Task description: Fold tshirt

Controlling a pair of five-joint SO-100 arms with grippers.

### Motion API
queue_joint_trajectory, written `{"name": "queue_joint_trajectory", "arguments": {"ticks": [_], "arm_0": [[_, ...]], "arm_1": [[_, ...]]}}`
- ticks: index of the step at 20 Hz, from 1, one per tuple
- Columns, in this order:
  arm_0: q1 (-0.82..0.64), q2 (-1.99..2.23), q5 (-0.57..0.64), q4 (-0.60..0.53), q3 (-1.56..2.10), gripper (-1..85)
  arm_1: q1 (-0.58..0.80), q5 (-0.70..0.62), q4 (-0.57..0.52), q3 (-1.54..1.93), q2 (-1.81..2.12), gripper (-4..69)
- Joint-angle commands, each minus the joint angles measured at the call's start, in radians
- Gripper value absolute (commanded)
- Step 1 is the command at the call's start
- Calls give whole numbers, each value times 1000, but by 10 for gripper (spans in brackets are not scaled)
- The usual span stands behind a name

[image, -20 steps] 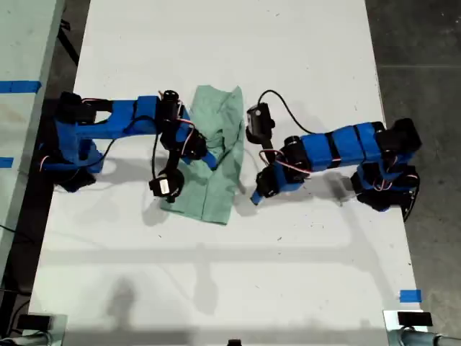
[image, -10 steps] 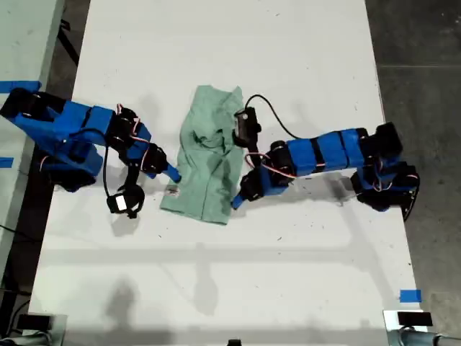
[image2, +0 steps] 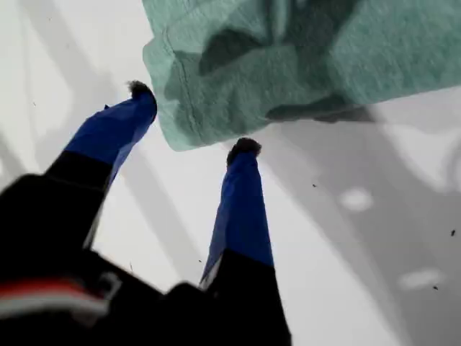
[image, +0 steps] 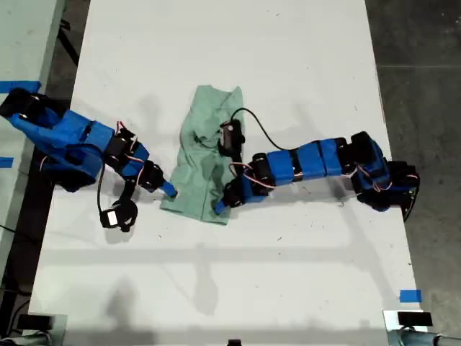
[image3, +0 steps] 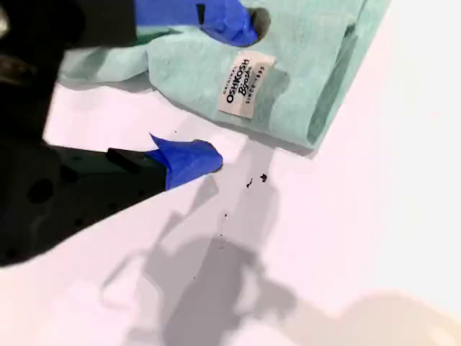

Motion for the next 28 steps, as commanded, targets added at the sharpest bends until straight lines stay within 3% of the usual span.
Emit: {"name": "queue_joint_trajectory", "arguments": {"ticks": [1,4,6,7,9,10,17,21,24,28], "arm_0": [[5,-71,11,-67,-8,258],[-28,-265,101,-150,-58,246],[-49,-385,176,-71,-179,253],[-58,-422,216,-46,-227,235],[-71,-448,250,-38,-275,81],[-69,-446,233,-32,-295,1],[26,-502,198,114,-703,1],[103,-715,202,291,-1204,1],[153,-724,166,258,-1305,0],[84,-606,160,301,-1279,0]], "arm_1": [[12,12,-66,-91,-21,242],[12,15,-100,-124,-126,229],[11,17,-107,-132,-175,221],[8,14,-109,-132,-190,182],[-5,28,-94,-132,-190,-15],[-12,28,-86,-132,-183,-14],[-72,-5,75,-35,71,-13],[-140,-5,195,5,244,-13],[-193,18,201,25,295,-13],[-87,-75,201,52,357,-13]]}}
